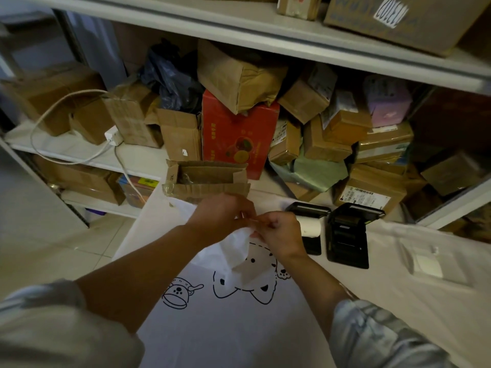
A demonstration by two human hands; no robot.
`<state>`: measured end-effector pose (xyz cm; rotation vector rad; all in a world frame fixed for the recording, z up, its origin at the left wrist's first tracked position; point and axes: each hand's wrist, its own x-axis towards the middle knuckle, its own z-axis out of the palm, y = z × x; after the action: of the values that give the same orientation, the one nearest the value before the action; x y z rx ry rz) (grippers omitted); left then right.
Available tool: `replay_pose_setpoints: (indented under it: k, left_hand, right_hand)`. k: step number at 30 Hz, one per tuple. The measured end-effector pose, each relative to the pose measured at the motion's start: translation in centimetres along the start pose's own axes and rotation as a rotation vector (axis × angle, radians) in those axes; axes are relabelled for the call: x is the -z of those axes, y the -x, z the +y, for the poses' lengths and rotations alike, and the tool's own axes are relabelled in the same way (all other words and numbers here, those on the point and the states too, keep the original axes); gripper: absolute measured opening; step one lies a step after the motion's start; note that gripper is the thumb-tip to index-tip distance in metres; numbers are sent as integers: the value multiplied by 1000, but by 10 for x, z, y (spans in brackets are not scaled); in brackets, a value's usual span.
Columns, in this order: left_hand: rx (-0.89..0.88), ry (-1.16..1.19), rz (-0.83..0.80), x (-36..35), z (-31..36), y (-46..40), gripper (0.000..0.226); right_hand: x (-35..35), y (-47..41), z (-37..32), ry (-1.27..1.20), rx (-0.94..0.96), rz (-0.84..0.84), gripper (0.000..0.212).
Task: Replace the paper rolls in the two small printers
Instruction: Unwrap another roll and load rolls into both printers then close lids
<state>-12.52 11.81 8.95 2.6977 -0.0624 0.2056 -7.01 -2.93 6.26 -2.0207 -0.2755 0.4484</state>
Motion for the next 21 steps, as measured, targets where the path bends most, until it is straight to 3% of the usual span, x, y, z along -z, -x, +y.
replay_pose_setpoints:
  k: [3,6,11,13,15,17,19,21]
  left_hand:
    - [-3,-16,0,-3,-2,-2,13]
    - [83,-55,-59,1,-13,-3,9]
    - [351,-222,-148,11,-45,9,10]
    - [392,-243,-217,7,-46,8,11]
    - [392,-221,-301,5,-45,4,10]
    - [374,-146,-367,5,-47,1,14]
    - [368,-55,-403,9,-48,0,20]
    - [377,45,-406,12,-49,-2,19]
  right_hand:
    - [2,-1,2,65,35,-17,7]
    - [7,-2,8,151,30,48,23]
    - [21,-2,29,-104,-228,343,22]
    - [14,-5,35,-241,-358,471,17]
    - [4,-7,35,-224,-430,541,7]
    - [-3,-8,31,-76,-344,550,19]
    - [-6,0,22,109,-21,469,37]
    - [-16,9,13,387,290,270,50]
